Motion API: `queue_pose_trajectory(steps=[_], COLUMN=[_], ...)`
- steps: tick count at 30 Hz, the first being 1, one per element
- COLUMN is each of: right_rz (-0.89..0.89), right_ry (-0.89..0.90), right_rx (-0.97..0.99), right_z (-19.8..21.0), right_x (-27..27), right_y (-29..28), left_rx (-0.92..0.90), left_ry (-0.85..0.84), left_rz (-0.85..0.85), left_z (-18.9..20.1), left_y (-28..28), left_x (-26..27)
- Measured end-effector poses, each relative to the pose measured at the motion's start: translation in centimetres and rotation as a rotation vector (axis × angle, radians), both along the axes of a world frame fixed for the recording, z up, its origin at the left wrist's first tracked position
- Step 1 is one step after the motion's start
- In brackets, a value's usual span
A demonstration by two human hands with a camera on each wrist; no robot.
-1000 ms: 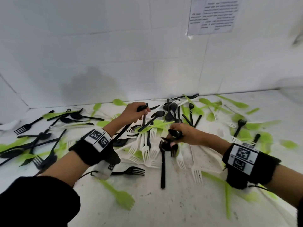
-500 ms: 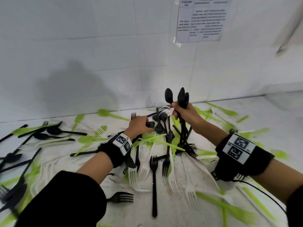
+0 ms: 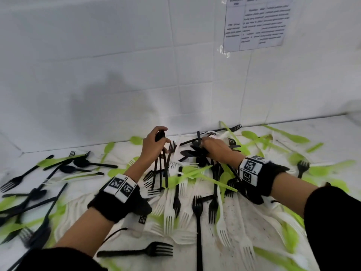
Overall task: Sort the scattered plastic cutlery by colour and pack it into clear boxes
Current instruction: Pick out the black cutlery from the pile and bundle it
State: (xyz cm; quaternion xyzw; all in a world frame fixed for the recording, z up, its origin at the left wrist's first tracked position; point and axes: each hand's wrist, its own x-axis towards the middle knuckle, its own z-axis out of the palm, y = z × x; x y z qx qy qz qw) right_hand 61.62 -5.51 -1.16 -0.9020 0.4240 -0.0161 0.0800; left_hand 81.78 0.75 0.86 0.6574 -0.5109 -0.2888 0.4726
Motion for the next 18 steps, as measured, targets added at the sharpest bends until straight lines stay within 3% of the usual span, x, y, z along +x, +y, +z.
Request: queue_pose_trajectory(steps=[6, 8, 10, 13, 18], right_rz=[-0.02, -0.098, -0.225, -0.411, -0.494], right_ry=[-0.075, -0.274, -0.596, -0.937, -0.879], right_rx=[-0.005, 0.037, 0.127, 0.168, 0.017], right_z=[-0.3, -0.2, 0.5, 2.3, 5.6], right_x=[-1.0, -1.5, -2.1, -3.3, -6.4], right_y=[-0.1, -0.1, 0.0, 0.6, 1.6], left_rx=[0.04, 0.075, 0.129, 0.179, 0.257], left_ry=[0.085, 0.113, 0.105, -0.03, -0.318], left_rz=[0.034, -0.005, -0.06, -0.111, -0.085], left_z=[0.6, 0.9, 0.9, 0.2, -1.7], left_y=[0.3, 0.2, -0.1, -1.1, -4.3], left_x=[0.1, -0.5, -1.4, -3.1, -6.4])
